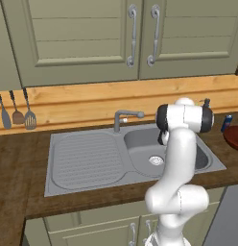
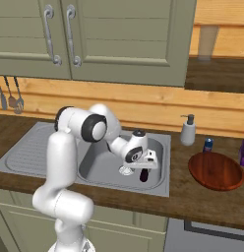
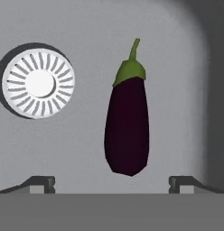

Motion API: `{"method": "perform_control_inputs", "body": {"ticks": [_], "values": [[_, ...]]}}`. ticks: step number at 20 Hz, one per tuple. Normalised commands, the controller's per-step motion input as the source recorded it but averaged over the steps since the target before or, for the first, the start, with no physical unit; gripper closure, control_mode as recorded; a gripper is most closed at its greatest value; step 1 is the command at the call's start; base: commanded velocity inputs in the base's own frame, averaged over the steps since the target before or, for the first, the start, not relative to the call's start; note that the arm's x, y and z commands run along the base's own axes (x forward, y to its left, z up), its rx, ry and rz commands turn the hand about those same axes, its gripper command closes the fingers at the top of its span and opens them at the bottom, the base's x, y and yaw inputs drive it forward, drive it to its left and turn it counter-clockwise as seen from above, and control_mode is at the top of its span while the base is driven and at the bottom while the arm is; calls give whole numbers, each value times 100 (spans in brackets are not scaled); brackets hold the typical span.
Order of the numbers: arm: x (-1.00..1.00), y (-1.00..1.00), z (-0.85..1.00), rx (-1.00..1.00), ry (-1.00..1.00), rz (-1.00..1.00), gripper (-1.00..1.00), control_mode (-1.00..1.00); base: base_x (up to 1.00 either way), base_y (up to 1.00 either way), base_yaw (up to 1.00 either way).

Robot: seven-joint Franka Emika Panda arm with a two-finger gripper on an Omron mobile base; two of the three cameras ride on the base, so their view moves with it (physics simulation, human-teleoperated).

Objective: Pick the eggplant from the sink and place it in the bowl. Then pick the bowl and place it in the microwave. Then close the microwave door and press the start button.

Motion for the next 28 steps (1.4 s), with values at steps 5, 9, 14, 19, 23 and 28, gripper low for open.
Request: {"method": "perform_control_inputs", "body": {"ticks": [5,9,14,19,23,28], "values": [[25,-7,-31,0,0,0,-100,-100,0,0,0],[15,-3,-31,0,0,0,-100,-100,0,0,0],[14,-7,-30,0,0,0,-100,-100,0,0,0],[4,-14,-30,0,0,0,-100,-100,0,0,0],[0,-3,-33,0,0,0,100,-100,0,0,0],[-2,0,-7,0,0,0,100,-100,0,0,0]]}}
